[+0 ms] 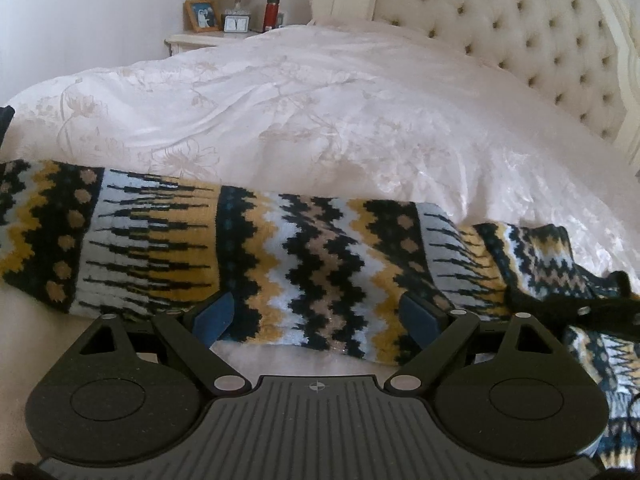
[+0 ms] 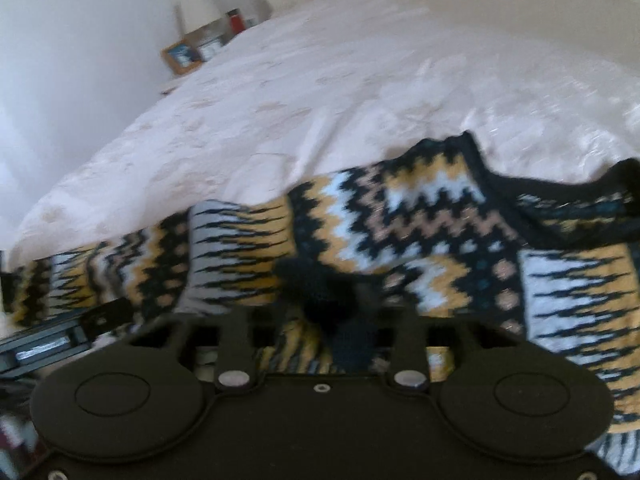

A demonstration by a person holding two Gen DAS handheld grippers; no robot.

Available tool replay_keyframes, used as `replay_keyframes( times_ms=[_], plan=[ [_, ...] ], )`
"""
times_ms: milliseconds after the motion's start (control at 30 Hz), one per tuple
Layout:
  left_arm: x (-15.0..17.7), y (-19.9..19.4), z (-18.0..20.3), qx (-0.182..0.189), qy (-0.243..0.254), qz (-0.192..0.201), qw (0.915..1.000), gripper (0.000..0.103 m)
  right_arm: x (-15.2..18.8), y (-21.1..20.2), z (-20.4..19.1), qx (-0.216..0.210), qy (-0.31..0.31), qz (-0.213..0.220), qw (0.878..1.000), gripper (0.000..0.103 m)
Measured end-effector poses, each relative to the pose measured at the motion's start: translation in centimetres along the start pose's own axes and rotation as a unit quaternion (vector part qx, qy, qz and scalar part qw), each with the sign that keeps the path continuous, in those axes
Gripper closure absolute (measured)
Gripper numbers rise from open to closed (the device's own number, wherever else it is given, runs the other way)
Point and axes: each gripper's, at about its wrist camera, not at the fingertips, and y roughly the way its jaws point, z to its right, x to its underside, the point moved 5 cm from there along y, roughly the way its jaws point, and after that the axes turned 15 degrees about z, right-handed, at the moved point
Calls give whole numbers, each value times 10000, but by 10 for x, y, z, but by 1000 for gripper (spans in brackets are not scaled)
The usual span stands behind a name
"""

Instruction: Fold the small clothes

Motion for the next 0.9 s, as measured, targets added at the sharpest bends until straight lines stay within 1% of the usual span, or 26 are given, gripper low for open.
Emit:
replay_keyframes(
  times_ms=[67,167,300,400,467,600,667,733,833,867,900],
  plan=[
    [-1,-3,3,46,-13,60,10000,13,-8,-14,9,-38,-60,125,9999,34],
    [-1,-4,13,193,65,70,9998,13,-22,-36,39,179,-109,230,9995,34],
    [-1,-7,36,455,319,165,9983,13,-41,-67,104,839,-67,382,9957,34],
    [0,-11,59,714,598,264,9953,13,-52,-92,155,1468,-91,528,9877,34],
    [1,-12,76,853,787,323,9927,13,-57,-105,186,1806,-25,603,9817,34],
    [8,-11,110,1119,1223,474,9850,13,-62,-123,236,2333,150,718,9696,34],
    [14,-9,126,1196,1423,535,9811,13,-63,-129,258,2499,300,769,9648,34],
    [24,-1,140,1239,1660,479,9771,13,-63,-131,277,2645,447,779,9602,34],
    [43,22,150,980,1983,42,9752,12,-60,-127,298,2747,623,757,9565,34],
    [49,28,148,961,1981,-77,9754,11,-60,-125,304,2752,701,751,9559,34],
    [54,31,145,985,1878,-77,9772,10,-58,-124,309,2738,774,754,9557,34]
  ],
)
